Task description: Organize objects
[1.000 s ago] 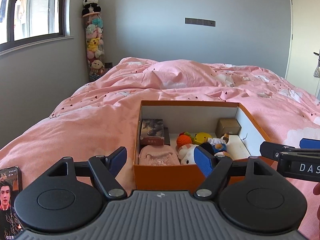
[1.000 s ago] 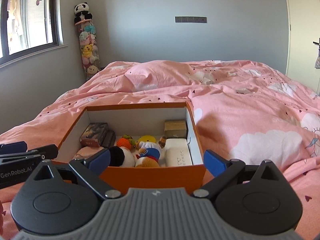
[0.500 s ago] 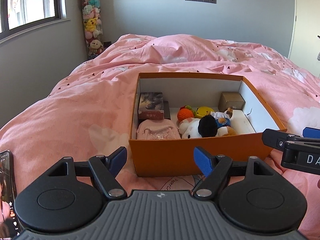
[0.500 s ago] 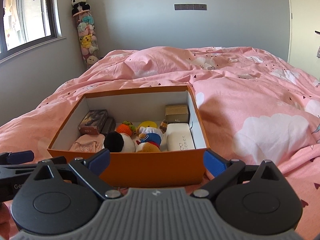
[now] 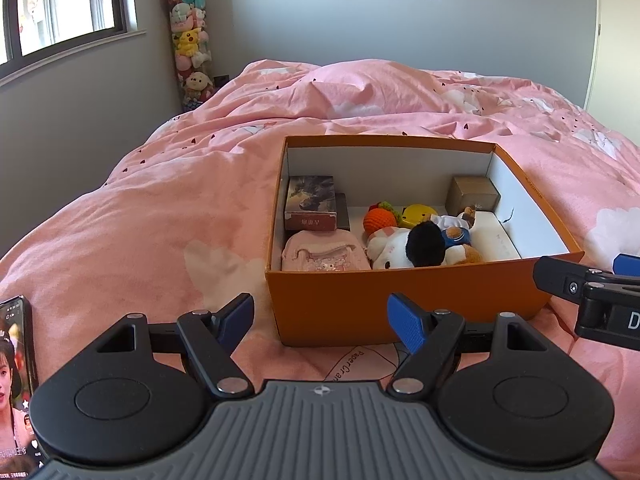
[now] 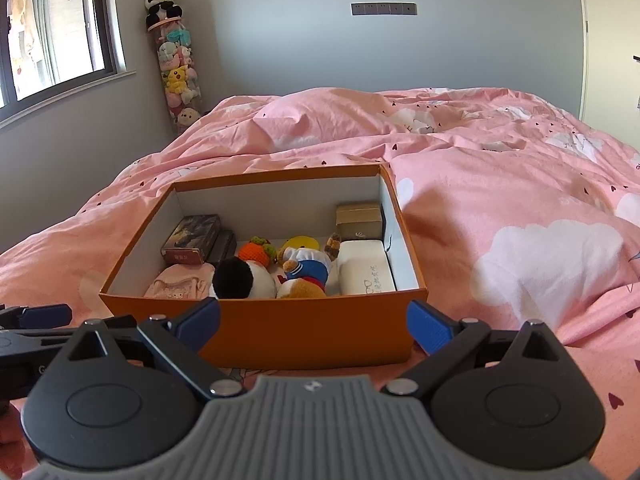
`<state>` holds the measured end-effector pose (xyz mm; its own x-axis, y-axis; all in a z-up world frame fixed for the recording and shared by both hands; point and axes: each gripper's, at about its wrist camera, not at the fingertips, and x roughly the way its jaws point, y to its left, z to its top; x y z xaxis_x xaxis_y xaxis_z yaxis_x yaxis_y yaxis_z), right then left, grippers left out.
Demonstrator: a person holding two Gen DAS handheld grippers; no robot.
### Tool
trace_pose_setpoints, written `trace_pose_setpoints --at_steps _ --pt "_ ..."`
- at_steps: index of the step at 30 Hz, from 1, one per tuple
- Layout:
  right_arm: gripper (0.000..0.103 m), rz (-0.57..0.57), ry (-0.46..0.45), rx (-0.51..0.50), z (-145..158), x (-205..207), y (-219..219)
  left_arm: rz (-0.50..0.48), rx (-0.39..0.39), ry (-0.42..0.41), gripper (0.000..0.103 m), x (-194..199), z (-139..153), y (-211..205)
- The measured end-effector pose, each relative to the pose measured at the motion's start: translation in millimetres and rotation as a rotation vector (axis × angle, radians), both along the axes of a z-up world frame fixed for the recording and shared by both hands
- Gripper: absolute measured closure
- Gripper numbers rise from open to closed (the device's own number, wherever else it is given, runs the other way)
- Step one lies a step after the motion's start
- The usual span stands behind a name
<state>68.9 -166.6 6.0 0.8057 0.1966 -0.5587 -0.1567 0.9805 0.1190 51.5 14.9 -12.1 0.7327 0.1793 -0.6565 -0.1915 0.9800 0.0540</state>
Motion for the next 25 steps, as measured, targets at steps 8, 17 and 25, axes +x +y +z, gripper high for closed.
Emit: trace_pose_setpoints --at_steps 8,17,25 --pt "0.003 0.000 0.010 0.007 -1.4 1.2 -1.1 -0.001 0.001 0.003 0.014 -0.1 0.3 -0.4" --pt "0.003 0.000 0.013 0.013 -2.4 0.6 -2.1 -0.002 0.002 0.004 0.014 -0.2 0.3 -0.5" --pt "0.003 0.001 0.014 0.013 -2.6 0.6 -2.2 -0.001 0.001 0.003 0.014 -0.3 0.2 -0.7"
